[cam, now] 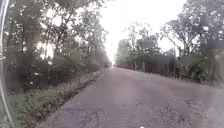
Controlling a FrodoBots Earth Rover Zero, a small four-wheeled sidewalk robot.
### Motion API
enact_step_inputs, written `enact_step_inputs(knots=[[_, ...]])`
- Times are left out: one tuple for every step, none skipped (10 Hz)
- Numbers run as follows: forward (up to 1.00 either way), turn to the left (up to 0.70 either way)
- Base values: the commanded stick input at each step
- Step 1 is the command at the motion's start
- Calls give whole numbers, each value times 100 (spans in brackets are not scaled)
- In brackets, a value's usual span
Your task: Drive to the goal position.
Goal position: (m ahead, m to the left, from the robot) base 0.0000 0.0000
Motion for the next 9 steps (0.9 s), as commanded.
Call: enact_step_inputs(knots=[[10,1],[10,1],[10,1],[10,1],[10,1],[10,1],[10,1],[10,1],[10,1]])
